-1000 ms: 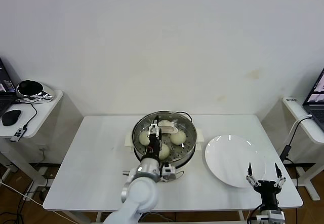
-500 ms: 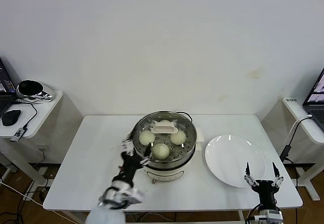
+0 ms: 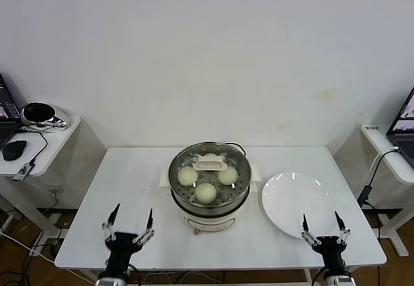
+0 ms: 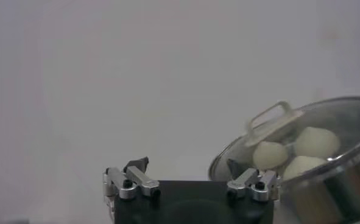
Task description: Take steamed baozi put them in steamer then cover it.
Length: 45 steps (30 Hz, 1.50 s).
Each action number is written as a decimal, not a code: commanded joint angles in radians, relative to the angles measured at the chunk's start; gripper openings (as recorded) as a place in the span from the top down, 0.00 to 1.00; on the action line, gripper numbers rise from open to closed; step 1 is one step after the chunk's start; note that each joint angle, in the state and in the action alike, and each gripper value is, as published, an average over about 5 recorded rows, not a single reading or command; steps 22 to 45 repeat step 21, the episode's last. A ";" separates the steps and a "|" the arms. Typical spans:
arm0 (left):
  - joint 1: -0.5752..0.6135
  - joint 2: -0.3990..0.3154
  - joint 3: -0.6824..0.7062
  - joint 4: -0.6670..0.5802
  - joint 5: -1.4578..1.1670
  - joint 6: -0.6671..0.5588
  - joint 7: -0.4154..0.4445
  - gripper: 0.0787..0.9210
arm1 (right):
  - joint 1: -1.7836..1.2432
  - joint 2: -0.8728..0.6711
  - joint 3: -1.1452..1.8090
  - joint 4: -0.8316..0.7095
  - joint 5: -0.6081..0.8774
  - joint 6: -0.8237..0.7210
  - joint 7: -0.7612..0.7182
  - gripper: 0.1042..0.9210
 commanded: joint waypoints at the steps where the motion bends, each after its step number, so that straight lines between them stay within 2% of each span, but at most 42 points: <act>1: 0.188 -0.025 -0.093 0.048 -0.274 -0.124 -0.004 0.12 | -0.093 -0.028 -0.057 0.010 0.079 0.016 -0.086 0.12; 6: 0.170 -0.031 -0.093 0.092 -0.261 -0.126 0.008 0.12 | -0.117 -0.027 -0.077 0.029 0.128 0.009 -0.110 0.12; 21: 0.149 -0.038 -0.091 0.115 -0.222 -0.100 0.054 0.12 | -0.123 -0.025 -0.102 0.051 0.120 -0.015 -0.114 0.12; 45: 0.149 -0.038 -0.091 0.115 -0.222 -0.100 0.054 0.12 | -0.123 -0.025 -0.102 0.051 0.120 -0.015 -0.114 0.12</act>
